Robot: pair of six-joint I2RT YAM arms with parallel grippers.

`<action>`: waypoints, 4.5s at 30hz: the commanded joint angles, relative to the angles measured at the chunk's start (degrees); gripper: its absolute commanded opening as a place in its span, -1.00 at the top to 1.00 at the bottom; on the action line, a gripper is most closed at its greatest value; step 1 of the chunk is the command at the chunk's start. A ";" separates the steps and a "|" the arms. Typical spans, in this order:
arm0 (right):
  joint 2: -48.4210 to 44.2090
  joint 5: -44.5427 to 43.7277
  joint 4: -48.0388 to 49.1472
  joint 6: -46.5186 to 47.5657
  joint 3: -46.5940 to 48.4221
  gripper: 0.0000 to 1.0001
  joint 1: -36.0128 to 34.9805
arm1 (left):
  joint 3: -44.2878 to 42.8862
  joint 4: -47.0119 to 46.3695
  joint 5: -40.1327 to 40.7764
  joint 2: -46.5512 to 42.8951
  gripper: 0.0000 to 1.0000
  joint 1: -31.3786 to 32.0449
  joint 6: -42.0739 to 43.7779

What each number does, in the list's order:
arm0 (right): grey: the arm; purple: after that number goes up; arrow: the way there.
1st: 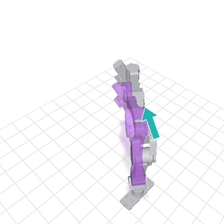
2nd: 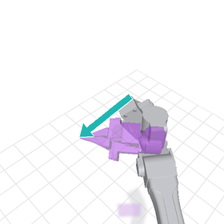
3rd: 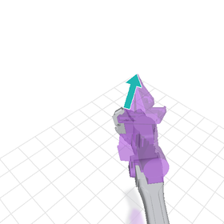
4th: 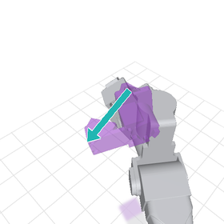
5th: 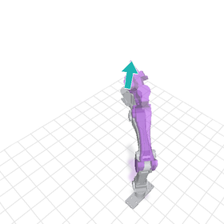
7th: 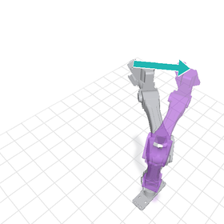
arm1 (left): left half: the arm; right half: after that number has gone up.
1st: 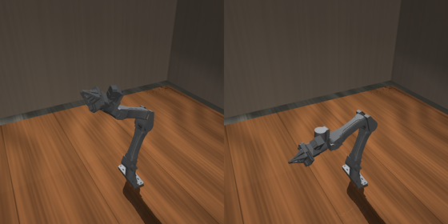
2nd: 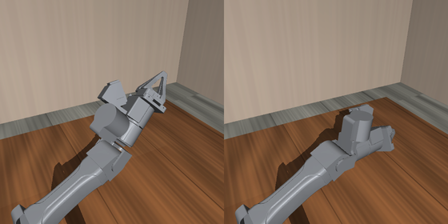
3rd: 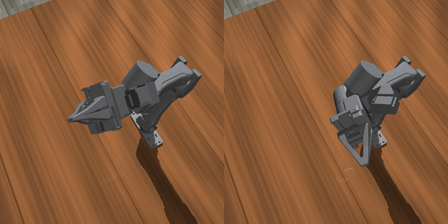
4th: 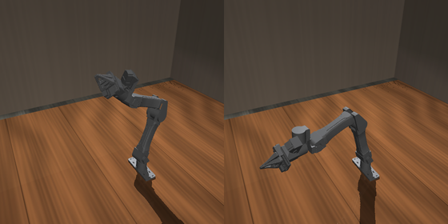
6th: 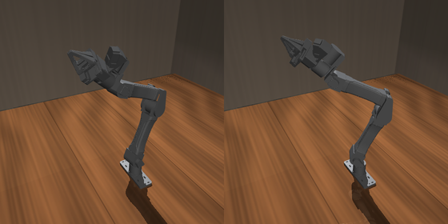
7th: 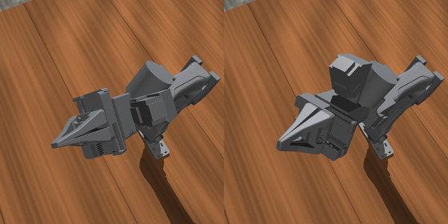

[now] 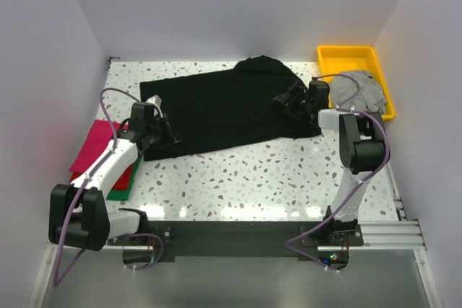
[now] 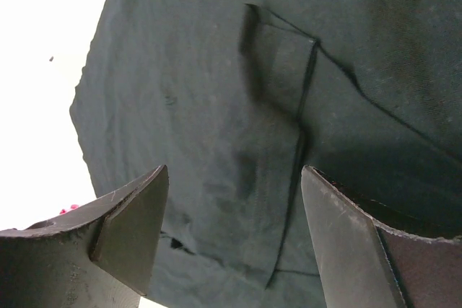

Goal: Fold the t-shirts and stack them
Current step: Fold the tshirt

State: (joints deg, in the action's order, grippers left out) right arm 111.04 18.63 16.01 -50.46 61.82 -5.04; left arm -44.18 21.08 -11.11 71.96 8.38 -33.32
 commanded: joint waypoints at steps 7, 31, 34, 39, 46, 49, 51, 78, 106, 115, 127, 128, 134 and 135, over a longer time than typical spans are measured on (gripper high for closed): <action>5.06 -1.85 3.85 1.06 3.48 -0.55 -1.90 | 0.68 -1.13 -2.16 -1.30 0.47 -0.21 1.33; 7.52 -2.29 5.61 -8.52 12.88 -0.55 -7.88 | 1.21 -1.22 -2.51 -0.86 0.47 -0.21 1.42; 10.06 -2.11 5.09 -9.83 16.39 -0.55 -8.76 | 1.21 -1.13 -2.51 -0.60 0.47 -0.21 1.50; 14.80 -0.88 5.35 -12.56 22.11 -0.55 -10.08 | 1.21 -1.22 -2.42 -0.60 0.47 -0.21 1.50; 16.93 -0.62 3.07 -12.56 29.66 -0.56 -11.40 | 1.12 -1.13 -2.33 -0.16 0.46 -0.30 1.59; 15.44 -0.70 -0.17 -10.37 31.51 -0.56 -11.31 | 1.12 -1.13 -2.25 -0.16 0.44 -0.30 1.59; 13.51 -1.14 -2.38 -7.56 31.52 -0.56 -11.40 | 1.20 -1.13 -2.25 -0.07 0.43 -0.30 1.51; -5.23 -15.91 -27.17 16.18 9.81 -0.47 -1.29 | -10.57 -5.17 10.93 22.60 0.46 0.58 -21.78; -22.44 -17.59 -34.55 13.98 -19.71 -0.38 4.95 | 8.84 -5.17 24.03 12.95 0.44 5.94 -27.15; -35.61 -14.85 -39.20 13.80 -28.60 -0.34 4.86 | 17.02 -3.95 22.01 1.09 0.44 6.47 -26.09; -50.31 -14.94 -46.33 15.11 -27.03 -0.36 4.95 | 11.42 0.01 19.99 -3.86 0.35 6.38 -22.14; -49.79 -13.20 -46.16 15.47 -25.80 -0.37 4.86 | 7.66 0.19 20.34 -3.33 0.33 6.21 -21.62; -42.93 -10.81 -40.71 17.85 -12.69 -0.43 2.93 | -10.57 -1.83 18.67 12.50 0.13 2.43 -18.62; -41.45 -10.90 -40.19 18.28 -11.13 -0.43 2.32 | -14.49 -1.57 19.19 14.67 0.13 1.99 -18.10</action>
State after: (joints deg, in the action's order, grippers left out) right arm 66.22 6.79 -28.45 -34.74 44.31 -0.99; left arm -49.84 22.09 8.01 78.67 12.23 -54.81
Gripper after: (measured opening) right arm 0.712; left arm 0.428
